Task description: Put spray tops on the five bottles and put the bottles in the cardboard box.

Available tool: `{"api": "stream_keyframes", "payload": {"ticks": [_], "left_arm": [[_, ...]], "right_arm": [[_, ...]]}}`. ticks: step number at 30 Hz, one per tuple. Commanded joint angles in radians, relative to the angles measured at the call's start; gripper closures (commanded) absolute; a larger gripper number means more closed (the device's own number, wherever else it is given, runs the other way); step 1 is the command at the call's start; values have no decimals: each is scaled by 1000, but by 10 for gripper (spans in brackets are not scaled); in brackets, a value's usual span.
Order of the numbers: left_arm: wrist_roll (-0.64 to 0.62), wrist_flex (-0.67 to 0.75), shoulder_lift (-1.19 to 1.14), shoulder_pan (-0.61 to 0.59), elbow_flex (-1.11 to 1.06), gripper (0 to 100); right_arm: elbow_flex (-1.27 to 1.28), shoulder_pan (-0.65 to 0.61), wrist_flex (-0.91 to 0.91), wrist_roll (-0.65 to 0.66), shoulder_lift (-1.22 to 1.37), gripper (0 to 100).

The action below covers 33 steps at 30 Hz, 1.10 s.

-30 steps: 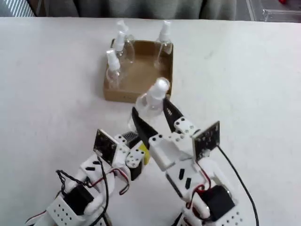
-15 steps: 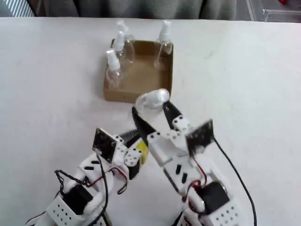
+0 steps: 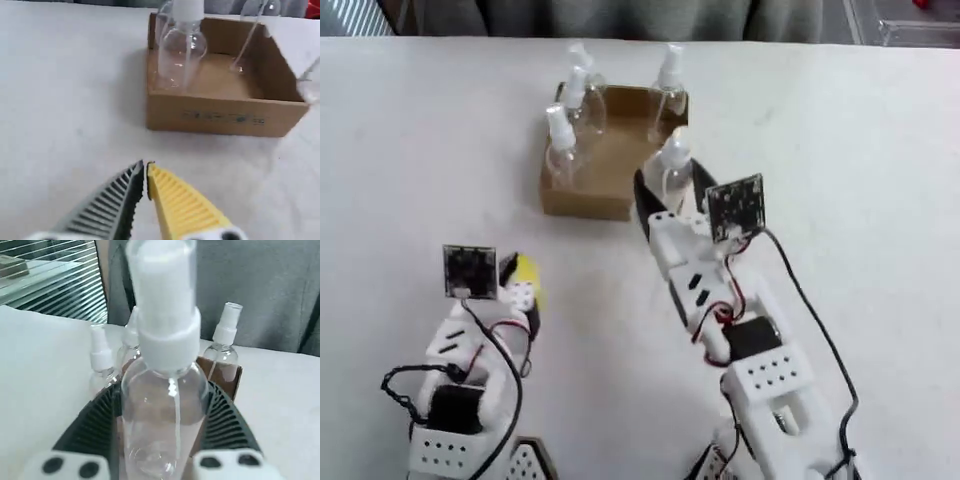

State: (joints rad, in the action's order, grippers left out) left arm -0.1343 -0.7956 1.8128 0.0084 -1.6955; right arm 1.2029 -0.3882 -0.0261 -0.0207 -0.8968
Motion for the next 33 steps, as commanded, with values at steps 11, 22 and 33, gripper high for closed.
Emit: {"api": "stream_keyframes", "payload": {"ticks": [11, 22, 33], "left_arm": [[18, -118, 12, -50, 3, 980], [167, -120, 12, -51, 3, 980], [170, -120, 10, -51, 3, 980]], "right_arm": [[-272, 45, -222, 8, 404, 985], [-382, 114, -400, 5, 710, 984], [-470, 110, -509, 5, 943, 984]]}}
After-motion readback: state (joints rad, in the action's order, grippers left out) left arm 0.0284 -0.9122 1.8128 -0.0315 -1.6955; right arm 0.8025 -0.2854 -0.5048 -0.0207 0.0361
